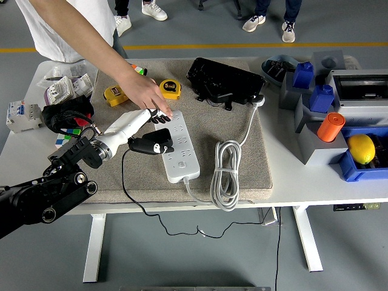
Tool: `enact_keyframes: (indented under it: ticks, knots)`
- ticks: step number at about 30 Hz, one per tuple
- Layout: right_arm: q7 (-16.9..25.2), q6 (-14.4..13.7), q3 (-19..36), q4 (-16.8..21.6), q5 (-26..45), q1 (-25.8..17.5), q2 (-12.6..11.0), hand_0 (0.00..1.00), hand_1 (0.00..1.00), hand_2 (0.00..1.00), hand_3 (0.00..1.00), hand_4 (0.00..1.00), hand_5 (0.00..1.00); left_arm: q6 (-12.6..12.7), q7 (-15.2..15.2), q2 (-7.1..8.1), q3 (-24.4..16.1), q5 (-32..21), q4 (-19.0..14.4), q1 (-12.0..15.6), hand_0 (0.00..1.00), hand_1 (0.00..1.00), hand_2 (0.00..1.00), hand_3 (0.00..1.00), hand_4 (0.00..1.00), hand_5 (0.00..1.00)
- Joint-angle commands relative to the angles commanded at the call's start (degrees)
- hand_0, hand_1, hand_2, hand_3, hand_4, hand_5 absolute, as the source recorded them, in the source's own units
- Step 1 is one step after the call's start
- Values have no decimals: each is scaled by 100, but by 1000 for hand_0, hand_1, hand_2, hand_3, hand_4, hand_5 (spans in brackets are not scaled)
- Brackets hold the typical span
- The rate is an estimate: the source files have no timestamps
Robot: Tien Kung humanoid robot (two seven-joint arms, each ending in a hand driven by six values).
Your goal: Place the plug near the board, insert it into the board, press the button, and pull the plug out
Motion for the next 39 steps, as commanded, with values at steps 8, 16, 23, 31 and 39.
enact_keyframes:
  ticks: [8,16,23,31,39]
  knots:
    - [-1,-1,-8,10,-10,6,2,699,699,674,573,998,514,43,-5,-84,141,-40,297,-99,620,651,642,653,998,340]
    - [0,-4,22,19,-19,11,6,699,698,675,574,998,514,65,19,-162,251,-65,545,-169,615,644,630,644,998,315]
    - [-1,-7,24,21,-25,9,7,699,698,674,573,998,514,105,-9,-216,333,-154,662,-195,599,629,605,635,998,325]
    - [-2,-8,23,24,-32,18,8,699,698,674,573,998,514,266,-92,-263,423,-244,805,-256,465,530,547,570,976,232]
    - [-3,-10,48,39,-49,11,10,699,698,675,573,998,513,362,-146,-305,554,-266,898,-302,421,517,540,562,939,180]
